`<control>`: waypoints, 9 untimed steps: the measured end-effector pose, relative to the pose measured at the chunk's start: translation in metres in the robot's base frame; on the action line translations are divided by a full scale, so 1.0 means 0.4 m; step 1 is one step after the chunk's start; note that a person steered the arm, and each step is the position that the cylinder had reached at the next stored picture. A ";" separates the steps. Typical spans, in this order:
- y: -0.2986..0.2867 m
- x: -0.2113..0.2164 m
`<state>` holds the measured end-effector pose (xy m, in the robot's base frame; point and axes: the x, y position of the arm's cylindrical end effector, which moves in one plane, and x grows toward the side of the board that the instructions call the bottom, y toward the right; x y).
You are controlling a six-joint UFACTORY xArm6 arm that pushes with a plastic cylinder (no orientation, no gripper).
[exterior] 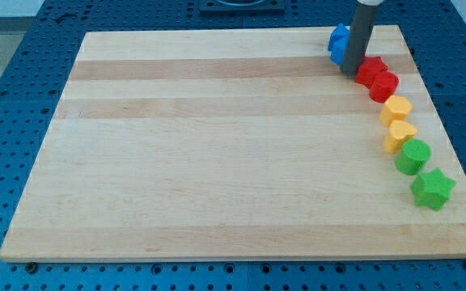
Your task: Slide the blue cube right a bit
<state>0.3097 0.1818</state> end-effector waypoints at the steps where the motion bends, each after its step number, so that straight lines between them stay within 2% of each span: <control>1: 0.010 0.000; 4: 0.001 0.004; 7: -0.136 0.044; 8: -0.226 0.012; 9: -0.247 -0.041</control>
<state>0.2931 0.0832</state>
